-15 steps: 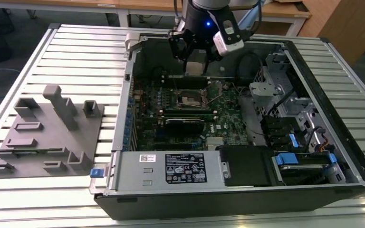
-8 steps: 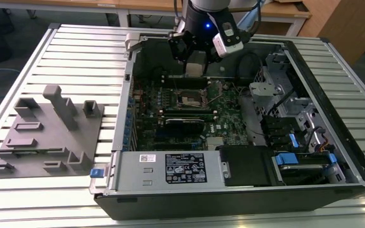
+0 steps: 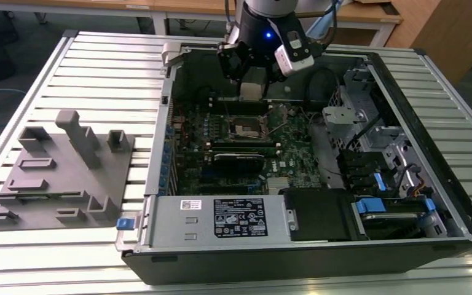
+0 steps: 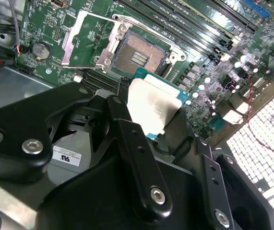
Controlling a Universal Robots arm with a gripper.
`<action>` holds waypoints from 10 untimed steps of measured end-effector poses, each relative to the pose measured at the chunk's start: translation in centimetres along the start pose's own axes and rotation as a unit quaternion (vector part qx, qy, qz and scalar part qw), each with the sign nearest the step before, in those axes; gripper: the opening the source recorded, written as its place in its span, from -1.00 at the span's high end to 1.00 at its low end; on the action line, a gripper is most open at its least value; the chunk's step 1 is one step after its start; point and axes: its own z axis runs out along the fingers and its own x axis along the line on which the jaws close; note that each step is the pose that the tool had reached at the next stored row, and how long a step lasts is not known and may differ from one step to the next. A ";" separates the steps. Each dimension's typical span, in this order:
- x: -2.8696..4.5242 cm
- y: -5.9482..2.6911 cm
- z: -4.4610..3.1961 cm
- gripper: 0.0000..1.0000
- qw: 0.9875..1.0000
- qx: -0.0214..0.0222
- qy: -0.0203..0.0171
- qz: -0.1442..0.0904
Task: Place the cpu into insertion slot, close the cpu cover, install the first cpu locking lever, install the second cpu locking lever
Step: 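Place the cpu into insertion slot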
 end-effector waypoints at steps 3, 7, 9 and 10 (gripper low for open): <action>0.00 -0.03 0.27 -0.08 1.000 0.000 0.000 0.000; -0.01 -0.06 0.66 -0.08 1.000 0.000 0.000 0.000; -0.01 -0.07 0.68 -0.08 1.000 0.000 0.000 0.000; -0.01 -0.07 0.68 -0.08 1.000 0.000 0.000 0.000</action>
